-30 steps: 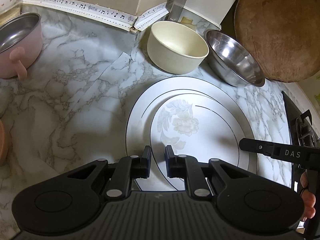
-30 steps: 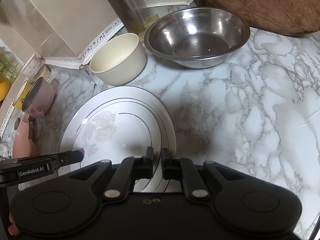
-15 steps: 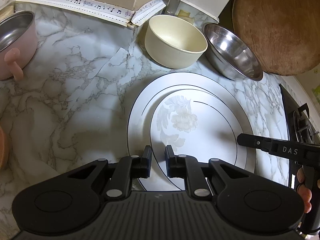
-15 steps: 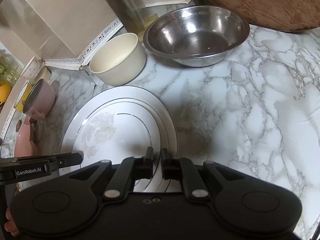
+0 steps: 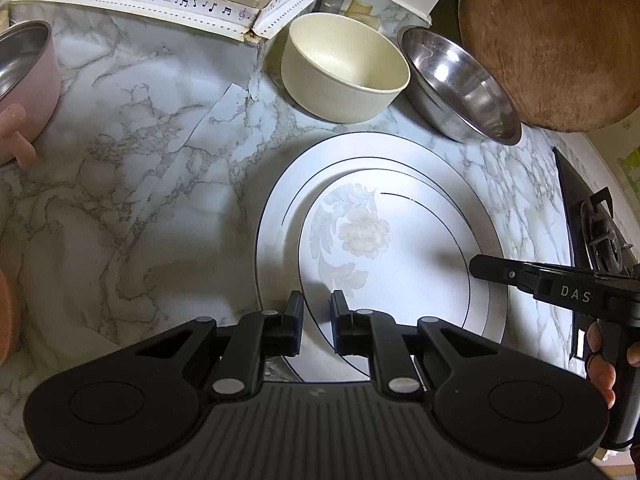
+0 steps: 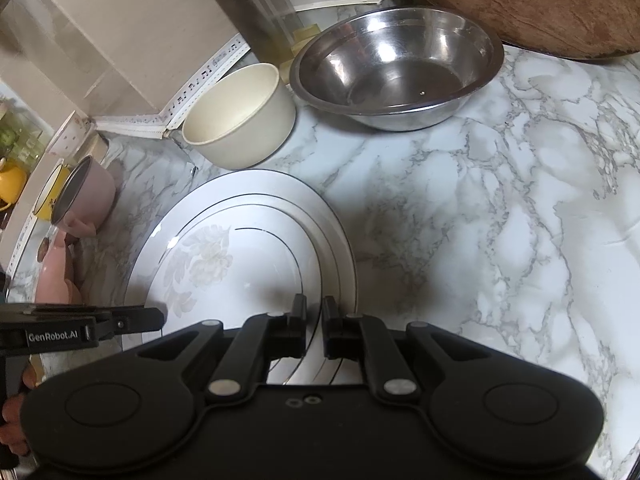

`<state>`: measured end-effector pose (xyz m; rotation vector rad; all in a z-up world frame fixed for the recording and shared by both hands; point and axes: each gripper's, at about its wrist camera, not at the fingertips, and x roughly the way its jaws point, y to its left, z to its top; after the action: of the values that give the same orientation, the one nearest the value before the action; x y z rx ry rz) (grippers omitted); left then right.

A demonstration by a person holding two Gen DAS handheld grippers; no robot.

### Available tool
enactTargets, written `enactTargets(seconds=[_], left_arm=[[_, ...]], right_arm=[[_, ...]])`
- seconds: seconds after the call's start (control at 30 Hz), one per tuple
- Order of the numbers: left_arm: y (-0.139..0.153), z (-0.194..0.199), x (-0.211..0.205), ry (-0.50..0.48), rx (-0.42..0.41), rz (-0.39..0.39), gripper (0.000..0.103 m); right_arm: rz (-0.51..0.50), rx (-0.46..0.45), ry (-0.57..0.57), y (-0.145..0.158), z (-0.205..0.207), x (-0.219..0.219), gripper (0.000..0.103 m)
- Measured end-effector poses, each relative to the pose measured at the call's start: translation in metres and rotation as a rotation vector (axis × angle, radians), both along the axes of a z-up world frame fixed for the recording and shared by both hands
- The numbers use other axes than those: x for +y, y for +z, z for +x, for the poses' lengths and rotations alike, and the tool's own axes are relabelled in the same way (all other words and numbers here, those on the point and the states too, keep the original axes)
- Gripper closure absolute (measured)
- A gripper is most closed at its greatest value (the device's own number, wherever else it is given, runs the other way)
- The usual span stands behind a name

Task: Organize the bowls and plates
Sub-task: 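Lower the small floral plate onto the large plate and open both grippers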

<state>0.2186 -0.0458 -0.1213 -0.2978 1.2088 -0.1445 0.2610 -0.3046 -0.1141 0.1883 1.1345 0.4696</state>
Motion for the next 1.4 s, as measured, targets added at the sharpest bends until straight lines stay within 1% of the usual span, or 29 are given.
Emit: enactTargets(seconds=[0.33,0.53,0.83,1.03,1.13,1.23,1.3,1.37,1.4], left_arm=[[0.003,0.012,0.001,-0.072,0.075,-0.006,0.090],[0.001,0.018,0.002,-0.111,0.100,-0.012,0.090],[0.001,0.021,-0.001,-0.143,0.099,0.008,0.090],[0.006,0.014,-0.001,-0.127,0.061,0.034,0.090],[0.007,0.007,-0.002,-0.113,0.035,0.038,0.090],[0.010,0.000,-0.004,-0.104,0.003,0.053,0.090],[0.013,-0.005,-0.004,-0.098,-0.021,0.068,0.090],[0.016,-0.009,-0.005,-0.091,-0.046,0.079,0.090],[0.018,-0.012,-0.006,-0.090,-0.062,0.086,0.090]], right_arm=[[-0.005,0.009,0.025,0.000,0.002,0.002,0.095],[0.004,0.015,0.030,0.000,0.004,-0.001,0.095],[0.009,0.016,0.030,0.001,0.004,-0.004,0.097],[-0.032,0.000,0.060,0.003,0.002,0.002,0.095],[-0.033,-0.003,0.057,0.007,0.002,0.002,0.089],[-0.053,-0.032,0.070,0.013,0.000,0.003,0.082],[-0.076,-0.052,0.092,0.016,-0.003,0.007,0.075],[-0.094,-0.070,0.103,0.019,-0.007,0.011,0.071],[-0.098,-0.076,0.106,0.021,-0.009,0.013,0.071]])
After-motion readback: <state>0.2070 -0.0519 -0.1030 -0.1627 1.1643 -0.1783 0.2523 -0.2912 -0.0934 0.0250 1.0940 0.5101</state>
